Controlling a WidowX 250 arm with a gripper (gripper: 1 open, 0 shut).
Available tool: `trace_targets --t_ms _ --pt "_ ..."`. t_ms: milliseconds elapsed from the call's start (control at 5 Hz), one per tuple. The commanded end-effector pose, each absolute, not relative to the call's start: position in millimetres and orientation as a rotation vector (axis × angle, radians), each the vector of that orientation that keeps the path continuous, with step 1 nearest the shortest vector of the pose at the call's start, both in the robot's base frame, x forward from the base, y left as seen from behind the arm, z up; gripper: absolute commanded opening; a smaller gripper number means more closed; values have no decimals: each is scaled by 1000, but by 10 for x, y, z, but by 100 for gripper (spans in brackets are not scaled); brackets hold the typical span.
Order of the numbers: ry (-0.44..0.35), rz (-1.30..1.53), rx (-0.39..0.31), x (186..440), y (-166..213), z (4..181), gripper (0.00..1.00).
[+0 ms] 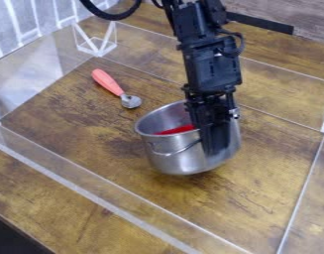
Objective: Remove the red object from the silver pot and put it on the table
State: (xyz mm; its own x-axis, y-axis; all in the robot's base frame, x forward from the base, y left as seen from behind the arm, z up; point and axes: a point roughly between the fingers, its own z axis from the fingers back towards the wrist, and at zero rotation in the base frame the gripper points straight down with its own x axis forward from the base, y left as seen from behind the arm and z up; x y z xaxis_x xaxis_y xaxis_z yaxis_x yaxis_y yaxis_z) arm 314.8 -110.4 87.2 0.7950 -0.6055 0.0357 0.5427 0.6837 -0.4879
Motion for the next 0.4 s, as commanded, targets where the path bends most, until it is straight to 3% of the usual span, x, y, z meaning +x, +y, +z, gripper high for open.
trace_targets --t_ms 0,200 --pt "137 -699 -511 3116 -1067 833 0" --pt "147 -711 -513 3103 -1025 809 0"
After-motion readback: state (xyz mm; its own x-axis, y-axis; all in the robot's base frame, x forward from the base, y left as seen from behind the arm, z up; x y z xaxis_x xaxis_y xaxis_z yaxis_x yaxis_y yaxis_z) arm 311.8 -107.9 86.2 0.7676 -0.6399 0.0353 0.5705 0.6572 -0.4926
